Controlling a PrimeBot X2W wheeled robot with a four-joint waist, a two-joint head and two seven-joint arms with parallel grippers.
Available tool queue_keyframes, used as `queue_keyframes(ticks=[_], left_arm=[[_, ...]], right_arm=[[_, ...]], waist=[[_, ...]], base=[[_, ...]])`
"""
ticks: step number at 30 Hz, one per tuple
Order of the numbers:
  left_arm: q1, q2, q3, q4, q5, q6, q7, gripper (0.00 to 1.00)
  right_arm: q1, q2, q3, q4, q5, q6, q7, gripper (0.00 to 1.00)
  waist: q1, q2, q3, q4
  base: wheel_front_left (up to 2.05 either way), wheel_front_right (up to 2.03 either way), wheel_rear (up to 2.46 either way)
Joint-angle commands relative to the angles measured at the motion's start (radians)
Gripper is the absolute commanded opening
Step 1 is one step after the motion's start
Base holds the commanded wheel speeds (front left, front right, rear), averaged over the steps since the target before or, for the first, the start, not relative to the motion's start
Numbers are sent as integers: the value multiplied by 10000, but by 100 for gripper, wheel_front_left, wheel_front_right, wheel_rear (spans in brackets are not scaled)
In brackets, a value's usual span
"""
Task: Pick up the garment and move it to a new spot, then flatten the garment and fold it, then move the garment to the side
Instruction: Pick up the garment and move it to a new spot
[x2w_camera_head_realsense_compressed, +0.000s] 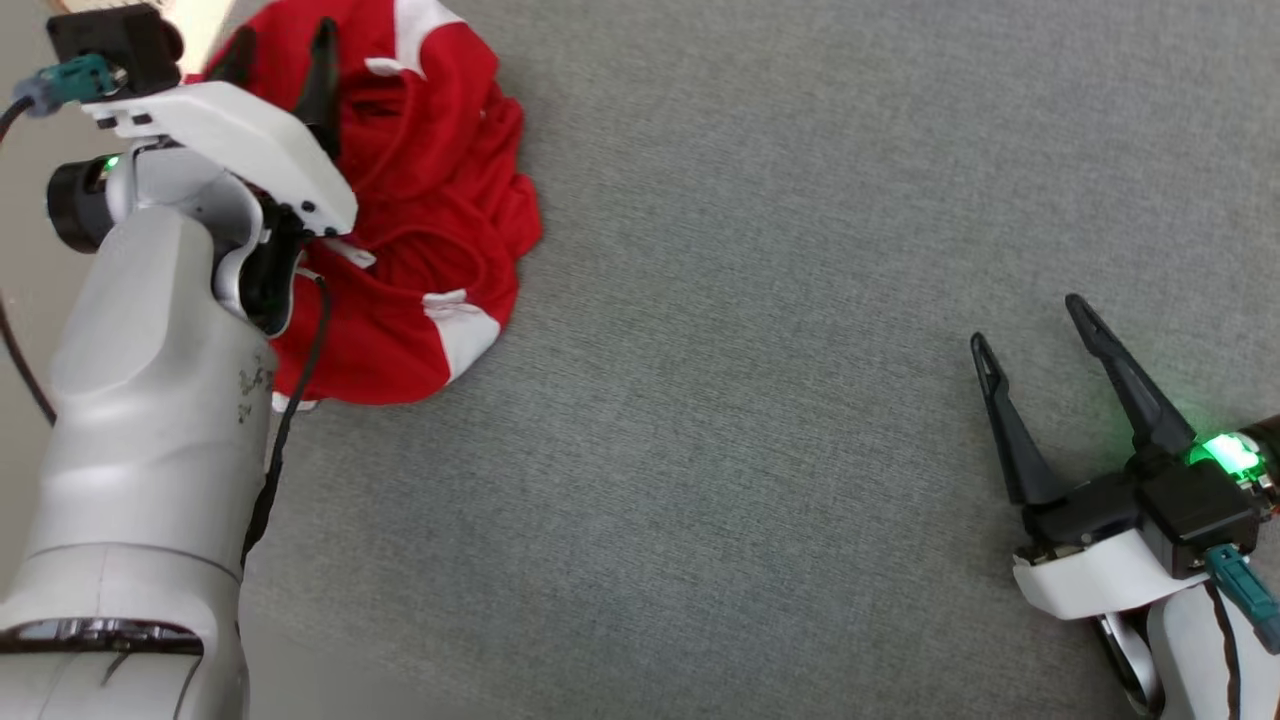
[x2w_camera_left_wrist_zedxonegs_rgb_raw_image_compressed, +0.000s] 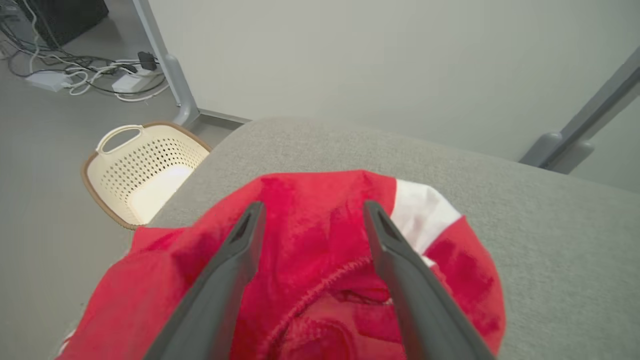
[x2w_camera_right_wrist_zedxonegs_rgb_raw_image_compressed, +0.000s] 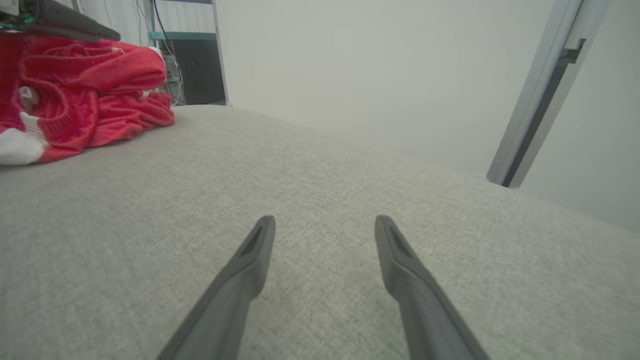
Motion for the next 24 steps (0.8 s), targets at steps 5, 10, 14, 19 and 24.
queue_keyframes(ticks=[5,10,14,19,24], left_arm=[[-406,157,-872,379,-831,-22,971,100],[-385,327,-1703,673,-1451,-26,1668,100],[-283,442,-2163,842,-1762,-27,1766,74],[-107,504,-2349,1023,-2251,-28,1477,0],[48,591,-2459,580,-2821,-28,429,0]], right_arm=[[-30,-201,-167,169,34,-28,71,100],[-193,-233,-148,33,90,-33,84,100],[-301,-239,-150,91,145,-36,92,100],[-350,-151,-130,-6,228,-36,91,100],[-387,110,-160,-492,413,-31,48,100]], waist=[[0,0,510,-292],[0,0,744,-371],[0,0,786,-373],[0,0,702,-333],[0,0,480,-317]], base=[[0,0,0],[0,0,0],[0,0,0],[0,0,0],[0,0,0]])
